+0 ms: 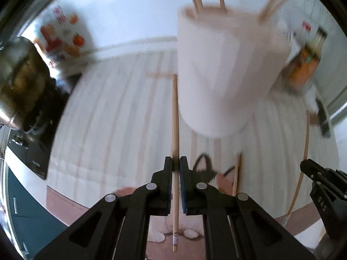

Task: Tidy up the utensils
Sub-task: 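Lift both chopsticks upright and carry them over the beige holder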

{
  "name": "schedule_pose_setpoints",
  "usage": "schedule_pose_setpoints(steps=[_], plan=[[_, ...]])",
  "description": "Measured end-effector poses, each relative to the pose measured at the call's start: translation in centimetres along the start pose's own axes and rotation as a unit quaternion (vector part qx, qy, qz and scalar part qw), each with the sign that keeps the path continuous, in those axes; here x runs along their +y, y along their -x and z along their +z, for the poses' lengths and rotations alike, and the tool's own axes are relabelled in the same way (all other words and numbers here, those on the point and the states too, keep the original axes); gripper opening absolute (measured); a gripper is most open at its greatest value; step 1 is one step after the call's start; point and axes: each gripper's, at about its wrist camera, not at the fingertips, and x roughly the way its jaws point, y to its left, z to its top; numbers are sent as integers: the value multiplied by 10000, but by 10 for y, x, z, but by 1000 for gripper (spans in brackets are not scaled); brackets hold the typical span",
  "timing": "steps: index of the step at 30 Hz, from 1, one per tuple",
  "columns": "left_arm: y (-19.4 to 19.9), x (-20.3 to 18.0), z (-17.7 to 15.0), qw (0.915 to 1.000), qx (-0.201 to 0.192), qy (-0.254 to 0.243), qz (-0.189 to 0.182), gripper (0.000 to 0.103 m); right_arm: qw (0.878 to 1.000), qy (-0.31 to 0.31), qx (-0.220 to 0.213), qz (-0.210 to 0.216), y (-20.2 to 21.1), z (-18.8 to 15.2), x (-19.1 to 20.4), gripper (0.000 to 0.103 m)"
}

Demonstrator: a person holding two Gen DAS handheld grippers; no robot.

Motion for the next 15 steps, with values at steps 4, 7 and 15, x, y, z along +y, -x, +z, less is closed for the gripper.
schedule_pose_setpoints(steps=[4,7,15], plan=[[34,9,18,9987,-390,278,-199,4,9980,-77,-612,128,34,6,4,7],[66,19,31,9954,-679,495,-459,4,9944,-198,-978,343,58,20,-7,7],[164,40,87,9731,-1664,958,-1277,4,9700,-490,-1945,1370,150,70,-16,6]])
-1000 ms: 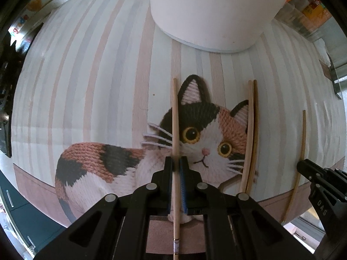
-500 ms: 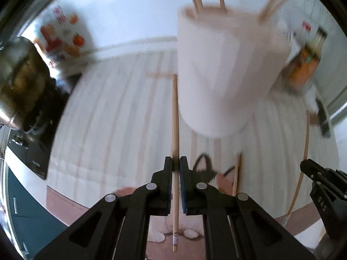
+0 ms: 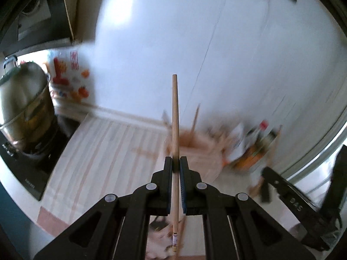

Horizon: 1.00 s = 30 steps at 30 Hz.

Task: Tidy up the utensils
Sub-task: 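Lift both chopsticks upright and carry them over the beige holder, then drop the chopsticks into the holder by opening both tools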

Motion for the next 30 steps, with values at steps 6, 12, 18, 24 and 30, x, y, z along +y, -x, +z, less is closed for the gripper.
schedule_pose_setpoints(steps=[6,12,18,24,30], plan=[[23,-13,54,9974,-643,139,-304,4,9948,-143,-760,665,31,75,29,6],[-21,-23,101,9944,-1026,205,-135,4,9882,-267,-1343,679,17,139,41,6],[-102,-13,109,9965,-762,348,-15,4,9880,-507,-1373,491,-41,167,43,6],[-152,0,96,9968,-642,477,22,4,9895,-497,-1307,368,-95,164,40,7],[-170,0,86,9975,-620,267,199,4,9908,-423,-1242,321,-121,150,33,7]])
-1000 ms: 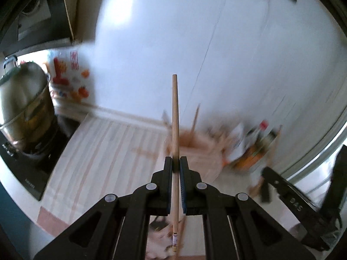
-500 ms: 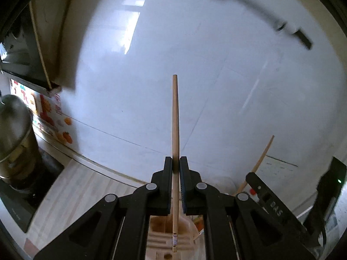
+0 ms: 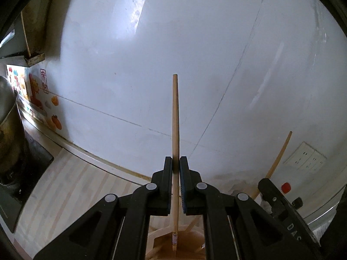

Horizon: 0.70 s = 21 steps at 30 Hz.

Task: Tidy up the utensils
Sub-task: 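Drop the chopsticks into the holder by opening both tools, then return to the mat and grasp the last chopstick with each tool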

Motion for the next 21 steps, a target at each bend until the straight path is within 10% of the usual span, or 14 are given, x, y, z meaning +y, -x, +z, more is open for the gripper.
schedule_pose_setpoints(steps=[10,12,14,17,21], plan=[[20,-6,-4,9975,428,-556,76,12,9978,331,511,261,-3,-20,-3,7],[35,-6,-3,9968,375,-676,222,29,9964,389,666,353,1,-19,-1,9],[53,-3,0,9964,337,-695,345,70,9957,386,750,385,10,-16,-1,19],[81,3,0,9967,161,-630,477,80,9963,279,721,380,29,-9,-5,44],[105,14,-11,9948,283,-673,717,103,9972,194,663,269,60,-2,-9,52]])
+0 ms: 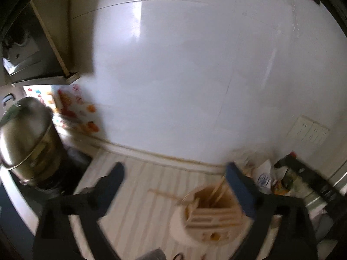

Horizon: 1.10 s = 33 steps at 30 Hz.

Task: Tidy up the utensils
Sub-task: 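Return to the mat and grasp the last chopstick with each tool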

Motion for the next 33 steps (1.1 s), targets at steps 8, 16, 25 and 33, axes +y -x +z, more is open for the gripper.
schedule_pose_setpoints(steps=[8,16,25,33], plan=[[7,23,-74,9975,569,-264,330,103,9998,-75,3,-193,55,-45,-7,76],[-53,34,-185,9791,1731,-606,877,103,9940,-113,937,-554,47,-129,-28,76],[-122,47,-283,9397,2794,-1103,1633,103,9438,-618,3171,-694,-55,-257,-79,52],[-129,51,-301,9321,2996,-1096,1718,103,9176,-427,3886,-715,-97,-316,-80,31]])
